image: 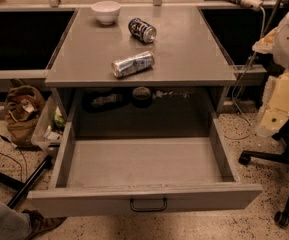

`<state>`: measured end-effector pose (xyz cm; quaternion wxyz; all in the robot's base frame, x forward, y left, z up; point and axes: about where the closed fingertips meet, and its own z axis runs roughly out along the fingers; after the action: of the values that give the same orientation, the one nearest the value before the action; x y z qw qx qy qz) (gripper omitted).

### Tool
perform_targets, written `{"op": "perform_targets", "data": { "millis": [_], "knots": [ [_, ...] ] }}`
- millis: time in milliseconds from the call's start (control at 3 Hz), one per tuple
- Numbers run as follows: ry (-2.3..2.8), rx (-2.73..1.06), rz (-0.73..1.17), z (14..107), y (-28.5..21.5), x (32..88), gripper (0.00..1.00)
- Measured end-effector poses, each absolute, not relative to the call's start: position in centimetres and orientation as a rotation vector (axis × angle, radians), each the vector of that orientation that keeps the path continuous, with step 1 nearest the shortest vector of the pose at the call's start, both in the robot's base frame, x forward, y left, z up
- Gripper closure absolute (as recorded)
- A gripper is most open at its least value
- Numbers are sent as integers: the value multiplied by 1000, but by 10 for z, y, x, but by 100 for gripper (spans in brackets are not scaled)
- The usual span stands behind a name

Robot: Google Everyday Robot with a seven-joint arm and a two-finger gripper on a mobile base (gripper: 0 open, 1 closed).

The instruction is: Place redbull can into top drawer

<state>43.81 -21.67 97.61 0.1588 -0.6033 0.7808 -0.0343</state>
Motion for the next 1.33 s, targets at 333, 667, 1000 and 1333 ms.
{"op": "perform_targets", "data": {
  "millis": [333,667,1000,1333],
  "knots": [
    [2232,-1725,-98,976,-217,438,0],
    [2152,-1717,-52,974,-207,459,0],
    [2042,-1736,-46,975,-186,511,0],
    [1940,-1736,5,967,-155,583,0]
  ]
}}
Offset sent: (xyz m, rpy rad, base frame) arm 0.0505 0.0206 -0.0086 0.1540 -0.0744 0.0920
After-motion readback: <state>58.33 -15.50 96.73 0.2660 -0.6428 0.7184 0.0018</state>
